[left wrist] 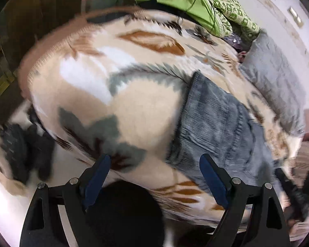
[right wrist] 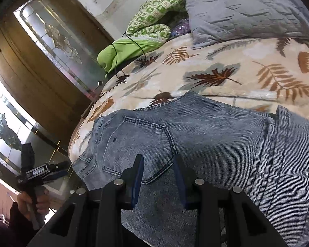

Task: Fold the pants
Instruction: 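Grasp the jeans waistband edge with the left gripper and lift it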

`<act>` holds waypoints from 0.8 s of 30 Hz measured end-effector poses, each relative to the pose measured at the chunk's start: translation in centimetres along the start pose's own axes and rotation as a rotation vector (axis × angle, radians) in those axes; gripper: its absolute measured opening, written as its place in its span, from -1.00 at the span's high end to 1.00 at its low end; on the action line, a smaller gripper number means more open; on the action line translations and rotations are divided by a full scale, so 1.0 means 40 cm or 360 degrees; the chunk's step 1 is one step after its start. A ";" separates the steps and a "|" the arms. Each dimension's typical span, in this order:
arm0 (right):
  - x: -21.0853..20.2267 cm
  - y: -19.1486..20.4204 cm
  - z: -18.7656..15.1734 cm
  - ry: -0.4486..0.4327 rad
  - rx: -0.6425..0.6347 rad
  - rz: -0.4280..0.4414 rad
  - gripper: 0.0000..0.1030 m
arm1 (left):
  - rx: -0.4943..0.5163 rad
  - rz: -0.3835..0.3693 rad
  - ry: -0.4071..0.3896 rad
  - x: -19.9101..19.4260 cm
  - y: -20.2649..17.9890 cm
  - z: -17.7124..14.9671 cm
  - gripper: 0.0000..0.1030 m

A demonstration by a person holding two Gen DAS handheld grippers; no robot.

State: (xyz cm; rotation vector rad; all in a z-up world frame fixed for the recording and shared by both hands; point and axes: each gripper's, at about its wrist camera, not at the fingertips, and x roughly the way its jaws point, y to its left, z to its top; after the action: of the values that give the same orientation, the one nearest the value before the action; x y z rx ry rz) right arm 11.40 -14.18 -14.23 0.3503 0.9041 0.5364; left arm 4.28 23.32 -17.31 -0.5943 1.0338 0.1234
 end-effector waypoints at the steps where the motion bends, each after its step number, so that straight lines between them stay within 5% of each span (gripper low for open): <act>1: -0.002 -0.004 0.002 -0.0004 0.0013 -0.0008 0.37 | -0.0053 -0.0062 0.0045 0.014 0.005 -0.002 -0.72; 5: -0.014 -0.022 0.008 -0.0023 0.0054 -0.0027 0.37 | -0.0332 -0.0289 0.0232 0.072 0.024 -0.016 -0.72; 8: -0.022 -0.030 0.009 -0.0032 0.0063 -0.0035 0.37 | -0.0421 -0.0411 0.0243 0.090 0.006 -0.025 -0.71; 13: -0.034 -0.045 0.011 -0.0045 0.0081 -0.0049 0.37 | -0.0440 -0.0494 0.0219 0.109 -0.039 -0.024 -0.55; 21: -0.044 -0.049 0.009 -0.0052 0.0067 -0.0065 0.37 | -0.0438 -0.0456 0.0179 0.142 -0.054 -0.006 -0.38; 23: -0.046 -0.054 0.009 -0.0055 0.0065 -0.0086 0.37 | -0.0439 -0.0464 0.0145 0.134 -0.045 -0.006 -0.07; 24: -0.047 -0.057 0.008 -0.0053 0.0067 -0.0090 0.37 | -0.0422 -0.0470 0.0137 0.133 -0.045 -0.004 0.30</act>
State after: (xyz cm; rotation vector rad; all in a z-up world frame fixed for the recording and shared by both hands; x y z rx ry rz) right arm 11.40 -17.13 -13.96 0.3699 0.8915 0.4585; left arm 7.59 20.79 -21.08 -0.9940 1.0084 -0.0266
